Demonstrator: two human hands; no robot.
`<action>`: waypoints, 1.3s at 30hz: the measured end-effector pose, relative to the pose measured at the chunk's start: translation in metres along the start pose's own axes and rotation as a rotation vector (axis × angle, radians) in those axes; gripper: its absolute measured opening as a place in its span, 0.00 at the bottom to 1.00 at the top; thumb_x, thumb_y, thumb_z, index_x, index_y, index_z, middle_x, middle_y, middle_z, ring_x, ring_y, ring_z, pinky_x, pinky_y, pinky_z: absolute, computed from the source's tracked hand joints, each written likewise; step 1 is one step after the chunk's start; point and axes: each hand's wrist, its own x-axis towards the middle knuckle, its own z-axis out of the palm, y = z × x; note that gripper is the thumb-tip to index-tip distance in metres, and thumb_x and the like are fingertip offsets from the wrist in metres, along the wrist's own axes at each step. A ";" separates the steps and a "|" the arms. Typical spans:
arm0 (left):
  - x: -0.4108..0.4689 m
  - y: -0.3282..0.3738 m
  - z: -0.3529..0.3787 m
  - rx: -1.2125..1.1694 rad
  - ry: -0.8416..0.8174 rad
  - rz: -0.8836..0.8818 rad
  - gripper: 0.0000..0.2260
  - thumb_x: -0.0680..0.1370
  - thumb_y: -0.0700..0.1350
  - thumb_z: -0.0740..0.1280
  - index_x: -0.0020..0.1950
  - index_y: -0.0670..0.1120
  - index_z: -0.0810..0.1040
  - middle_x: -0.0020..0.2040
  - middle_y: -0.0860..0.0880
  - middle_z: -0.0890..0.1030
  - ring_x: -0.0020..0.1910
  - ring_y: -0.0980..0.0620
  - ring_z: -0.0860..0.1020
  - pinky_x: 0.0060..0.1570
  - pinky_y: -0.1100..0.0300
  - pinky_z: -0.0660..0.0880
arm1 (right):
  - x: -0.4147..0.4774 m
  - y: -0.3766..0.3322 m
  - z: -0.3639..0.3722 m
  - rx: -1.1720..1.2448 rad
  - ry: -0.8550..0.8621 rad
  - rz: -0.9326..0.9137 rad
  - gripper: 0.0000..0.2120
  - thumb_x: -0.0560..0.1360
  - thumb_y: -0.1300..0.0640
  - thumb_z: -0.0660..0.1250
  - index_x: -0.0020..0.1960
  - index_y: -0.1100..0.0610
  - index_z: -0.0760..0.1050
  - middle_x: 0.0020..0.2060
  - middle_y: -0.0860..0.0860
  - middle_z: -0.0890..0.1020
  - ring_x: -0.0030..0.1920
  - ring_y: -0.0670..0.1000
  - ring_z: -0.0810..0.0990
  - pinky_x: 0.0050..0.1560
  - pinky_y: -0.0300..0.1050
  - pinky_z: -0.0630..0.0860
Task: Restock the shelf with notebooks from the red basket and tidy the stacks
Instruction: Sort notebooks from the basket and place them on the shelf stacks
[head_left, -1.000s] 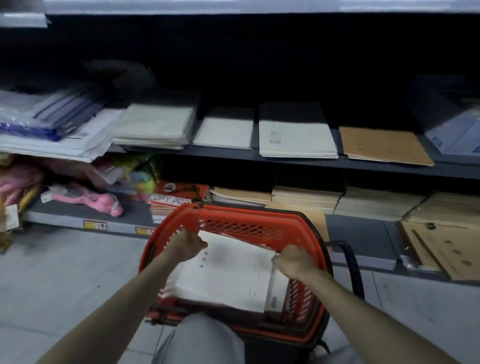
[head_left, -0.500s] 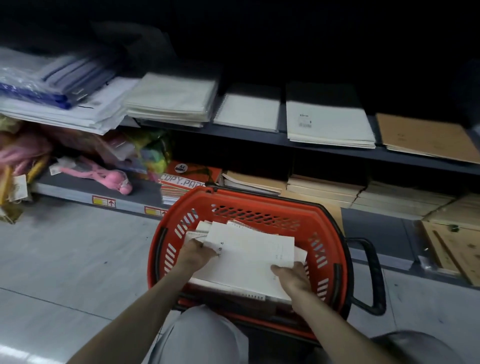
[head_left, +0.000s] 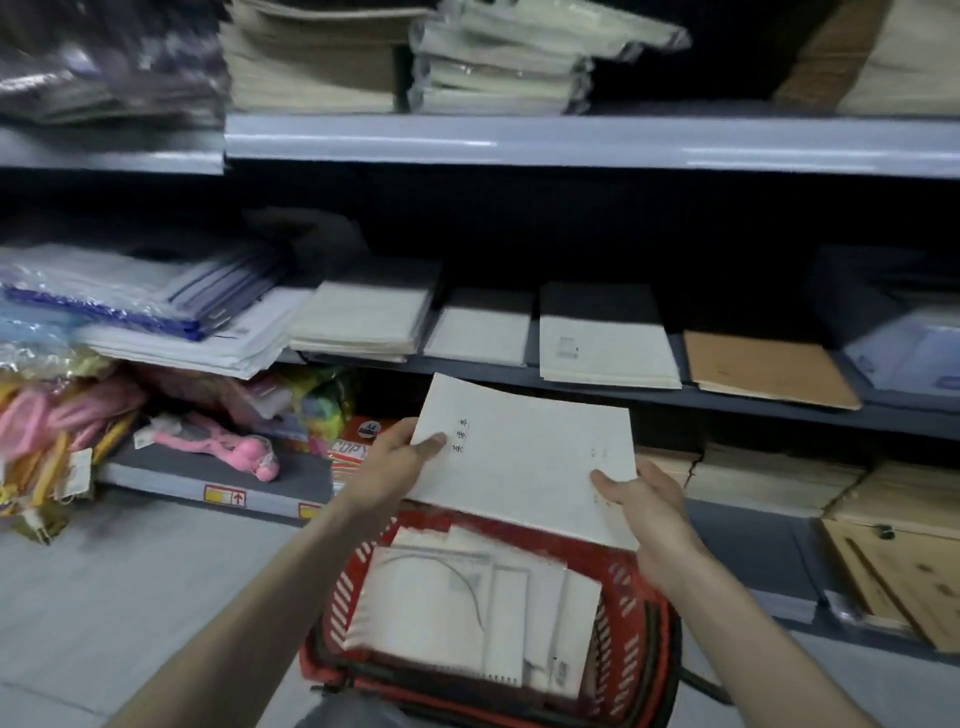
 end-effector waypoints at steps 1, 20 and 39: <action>0.000 0.015 0.006 -0.042 -0.005 -0.007 0.08 0.82 0.43 0.68 0.60 0.44 0.82 0.53 0.44 0.87 0.52 0.43 0.85 0.45 0.49 0.83 | -0.004 -0.016 -0.005 0.053 0.015 -0.036 0.14 0.76 0.59 0.75 0.60 0.52 0.81 0.51 0.49 0.88 0.53 0.55 0.86 0.61 0.59 0.81; 0.020 0.038 0.124 0.107 -0.194 0.141 0.14 0.79 0.35 0.72 0.64 0.38 0.79 0.41 0.41 0.87 0.34 0.47 0.81 0.40 0.56 0.79 | 0.012 -0.046 -0.045 0.256 0.155 -0.115 0.21 0.78 0.66 0.71 0.69 0.56 0.72 0.40 0.55 0.89 0.45 0.55 0.87 0.53 0.51 0.80; 0.073 0.039 0.137 0.494 0.187 0.312 0.22 0.78 0.58 0.73 0.65 0.46 0.81 0.45 0.50 0.86 0.46 0.49 0.86 0.55 0.49 0.83 | 0.084 -0.062 -0.038 -0.328 0.208 -0.410 0.31 0.80 0.52 0.71 0.80 0.50 0.65 0.35 0.48 0.86 0.41 0.50 0.86 0.59 0.54 0.81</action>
